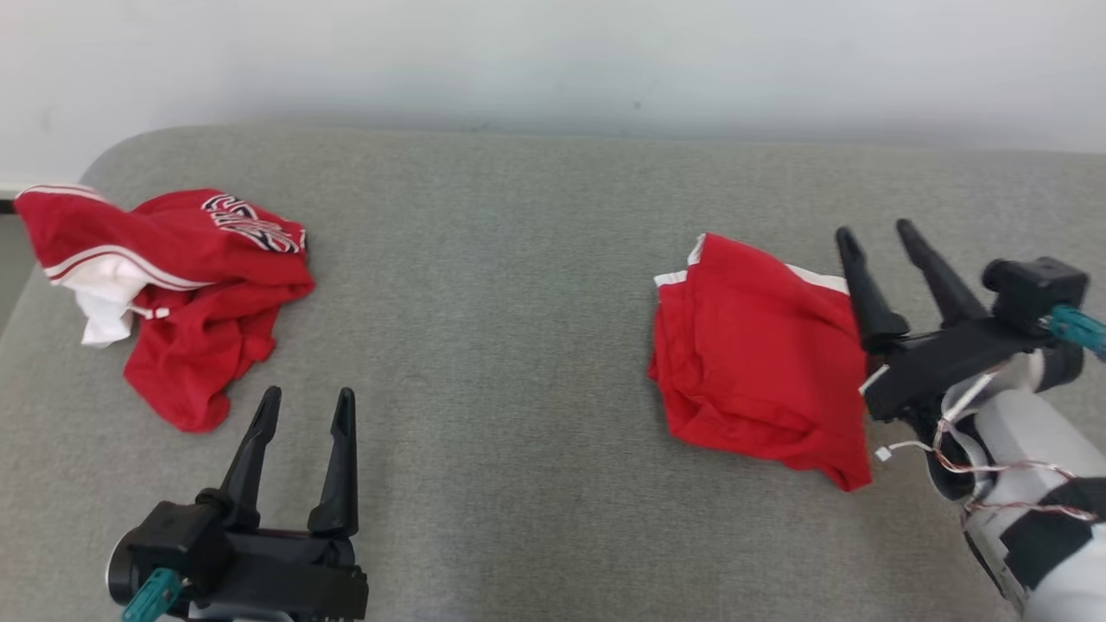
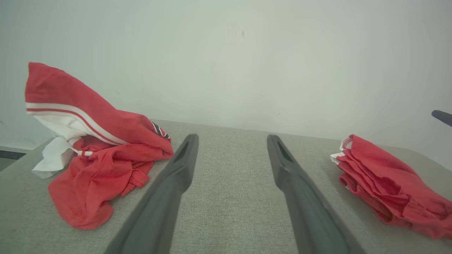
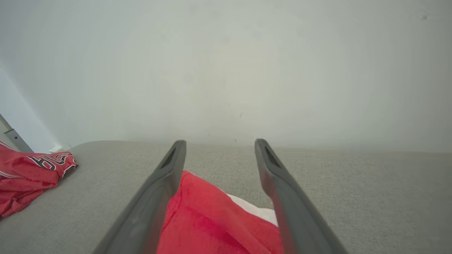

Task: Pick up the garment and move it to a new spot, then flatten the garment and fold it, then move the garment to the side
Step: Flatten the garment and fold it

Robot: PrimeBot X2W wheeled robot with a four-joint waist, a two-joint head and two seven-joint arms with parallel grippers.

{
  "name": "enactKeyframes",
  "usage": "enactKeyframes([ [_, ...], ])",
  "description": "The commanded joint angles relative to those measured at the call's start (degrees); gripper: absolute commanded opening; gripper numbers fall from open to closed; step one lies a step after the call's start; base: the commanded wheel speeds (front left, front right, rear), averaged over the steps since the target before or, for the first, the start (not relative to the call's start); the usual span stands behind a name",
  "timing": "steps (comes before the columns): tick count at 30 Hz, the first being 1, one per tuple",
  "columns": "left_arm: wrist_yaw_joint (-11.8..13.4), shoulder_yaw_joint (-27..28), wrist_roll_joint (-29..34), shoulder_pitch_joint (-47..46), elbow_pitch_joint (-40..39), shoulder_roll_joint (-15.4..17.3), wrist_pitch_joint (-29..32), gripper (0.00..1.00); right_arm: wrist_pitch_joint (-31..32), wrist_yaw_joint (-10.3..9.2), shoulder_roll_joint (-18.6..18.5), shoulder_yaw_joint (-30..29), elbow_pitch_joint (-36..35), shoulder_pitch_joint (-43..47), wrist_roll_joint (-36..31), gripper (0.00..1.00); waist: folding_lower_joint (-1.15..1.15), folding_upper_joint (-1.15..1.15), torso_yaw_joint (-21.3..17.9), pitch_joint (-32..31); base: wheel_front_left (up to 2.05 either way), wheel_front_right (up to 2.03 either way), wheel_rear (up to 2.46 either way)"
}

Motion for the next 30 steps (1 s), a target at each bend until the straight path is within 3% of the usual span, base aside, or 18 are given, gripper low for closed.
enactKeyframes([
  [1, 0.1, 0.4, 0.5, 0.8, -0.3, 0.4, 0.0, 1.0, -0.3, -0.14, -0.3, -2.1, -2.0, 2.3, -1.7, 1.0, 0.0, 0.0, -1.8, -0.7, 0.0, 0.0, 0.0],
  [6, 0.1, 1.8, 0.9, 0.9, -0.7, 0.6, 0.0, 1.0, -0.3, -0.14, 1.0, -12.5, -11.6, 11.3, -8.5, 1.0, 0.0, 0.0, -3.9, -1.1, 0.0, 0.0, 0.0],
  [11, 0.1, 2.5, 0.9, 1.2, -0.9, 0.7, 0.0, 1.0, -0.3, -0.14, 3.3, -18.9, -18.9, 18.2, -13.1, 1.0, 0.0, 0.0, -5.0, -1.3, 0.0, 0.0, 0.0],
  [21, 0.1, 3.0, 1.5, 2.7, -1.0, 1.1, 0.0, 1.0, -0.3, -0.14, 8.3, -25.0, -28.6, 29.7, -18.8, 1.0, 0.0, 0.0, -5.9, -3.1, 0.0, 0.0, 0.0],
  [30, 0.1, 2.0, 3.3, 4.7, -2.2, 2.3, 0.0, 1.0, -0.3, -0.14, 12.1, -28.7, -32.1, 36.3, -23.3, 1.0, 0.0, 0.0, -6.4, -4.7, 0.0, 0.0, 0.0],
])
